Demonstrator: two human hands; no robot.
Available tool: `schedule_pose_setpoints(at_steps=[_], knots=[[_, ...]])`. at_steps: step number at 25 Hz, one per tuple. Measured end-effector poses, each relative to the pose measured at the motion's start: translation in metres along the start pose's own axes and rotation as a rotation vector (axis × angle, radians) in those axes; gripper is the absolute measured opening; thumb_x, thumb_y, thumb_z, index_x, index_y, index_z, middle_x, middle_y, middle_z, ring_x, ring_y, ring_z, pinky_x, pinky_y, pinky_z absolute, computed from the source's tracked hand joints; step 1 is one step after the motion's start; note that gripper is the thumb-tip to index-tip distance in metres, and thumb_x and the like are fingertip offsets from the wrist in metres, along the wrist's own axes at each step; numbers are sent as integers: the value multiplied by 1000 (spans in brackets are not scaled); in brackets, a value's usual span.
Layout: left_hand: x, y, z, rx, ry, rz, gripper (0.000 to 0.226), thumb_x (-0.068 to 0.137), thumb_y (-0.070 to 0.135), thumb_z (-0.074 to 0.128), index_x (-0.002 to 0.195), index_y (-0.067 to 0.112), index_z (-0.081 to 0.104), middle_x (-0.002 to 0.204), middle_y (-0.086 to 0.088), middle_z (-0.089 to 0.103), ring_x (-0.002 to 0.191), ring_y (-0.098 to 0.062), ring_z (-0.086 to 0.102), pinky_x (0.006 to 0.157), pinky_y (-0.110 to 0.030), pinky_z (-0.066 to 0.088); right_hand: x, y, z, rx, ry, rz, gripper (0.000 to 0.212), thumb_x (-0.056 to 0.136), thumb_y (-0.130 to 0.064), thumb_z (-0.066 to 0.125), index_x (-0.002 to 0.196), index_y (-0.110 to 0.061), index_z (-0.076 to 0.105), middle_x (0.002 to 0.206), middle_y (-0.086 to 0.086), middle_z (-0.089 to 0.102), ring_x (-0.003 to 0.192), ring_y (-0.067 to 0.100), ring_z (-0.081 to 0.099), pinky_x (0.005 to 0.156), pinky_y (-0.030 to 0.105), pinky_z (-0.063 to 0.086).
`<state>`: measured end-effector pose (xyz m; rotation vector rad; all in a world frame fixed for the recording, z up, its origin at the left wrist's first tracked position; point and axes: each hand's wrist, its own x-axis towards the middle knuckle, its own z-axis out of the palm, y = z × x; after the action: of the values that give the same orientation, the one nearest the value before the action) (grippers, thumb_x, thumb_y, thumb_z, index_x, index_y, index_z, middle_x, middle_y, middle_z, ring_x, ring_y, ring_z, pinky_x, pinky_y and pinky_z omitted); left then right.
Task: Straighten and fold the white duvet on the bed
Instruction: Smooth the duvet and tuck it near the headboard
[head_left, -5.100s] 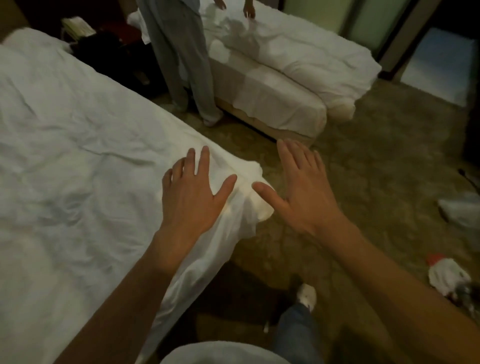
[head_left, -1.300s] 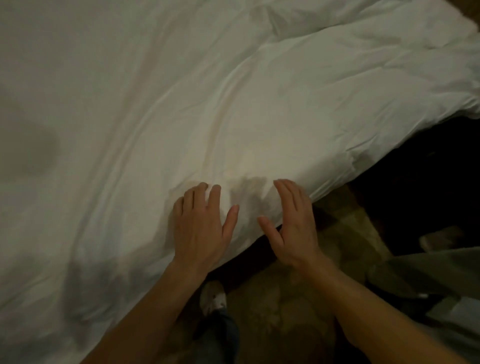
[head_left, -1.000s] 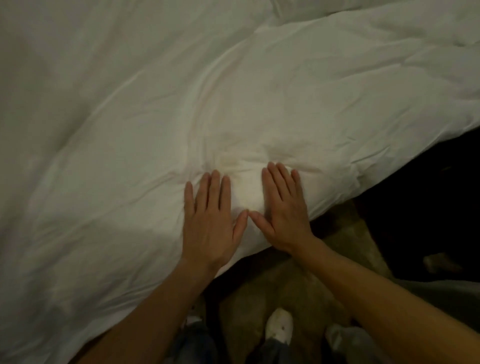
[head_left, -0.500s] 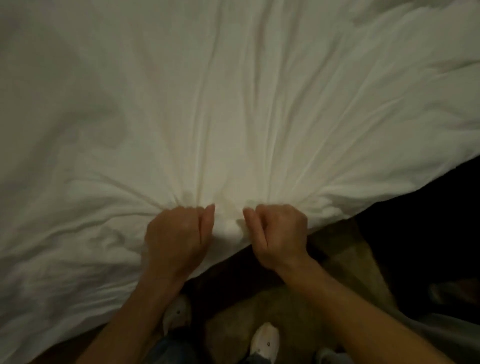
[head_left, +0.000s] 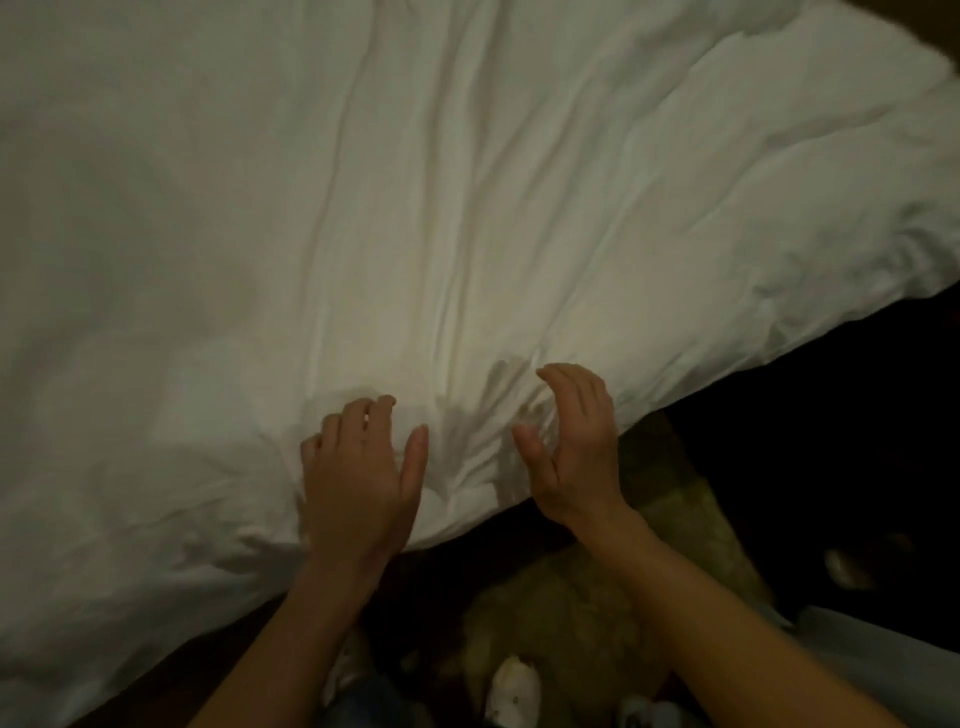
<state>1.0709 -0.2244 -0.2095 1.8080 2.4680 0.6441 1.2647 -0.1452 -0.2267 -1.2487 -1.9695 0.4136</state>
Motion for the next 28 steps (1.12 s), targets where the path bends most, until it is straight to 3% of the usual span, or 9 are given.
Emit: schedule_pose_setpoints(at_steps=[4,8,13,18,25,28], knots=[[54,76,13,-91,-122,61,54,101,50,28,128,13,56,125,-11,60,107,-28,56,91,-45,44,42,43,-16,-80,133,114,74,102,-59,37,130,6,55,130,22,57,123,30,49,105,48,43],[120,154,49,-293,-277,79,78,94,70,7,138,20,48,139,-4,54,124,-23,51,110,-42,39,90,93,-35,-146,184,129,70,102,-57,35,136,2,50,139,20,53,131,29,46,111,50,39],[192,209,99,-365,-313,196,87,90,75,3,145,18,41,147,-7,46,134,-24,43,114,-40,33,149,175,-71,-297,100,35,73,103,-58,33,136,4,53,140,22,55,135,34,45,117,55,31],[224,251,146,-339,-364,186,89,92,72,5,154,11,22,158,-13,30,144,-27,28,118,-35,15,187,234,-101,-449,-28,9,76,102,-59,30,138,5,52,142,24,54,135,40,47,113,61,33],[225,270,203,-56,-353,175,87,97,68,19,147,-2,33,146,-25,41,135,-39,36,116,-49,26,219,305,-103,-452,-211,-156,81,100,-60,33,143,6,47,149,25,47,141,41,41,117,63,23],[231,268,215,16,-277,189,72,99,63,31,133,2,49,127,-21,53,119,-38,47,104,-48,33,232,334,-104,-487,-230,-208,86,97,-65,34,140,7,52,141,26,53,132,42,48,116,61,26]])
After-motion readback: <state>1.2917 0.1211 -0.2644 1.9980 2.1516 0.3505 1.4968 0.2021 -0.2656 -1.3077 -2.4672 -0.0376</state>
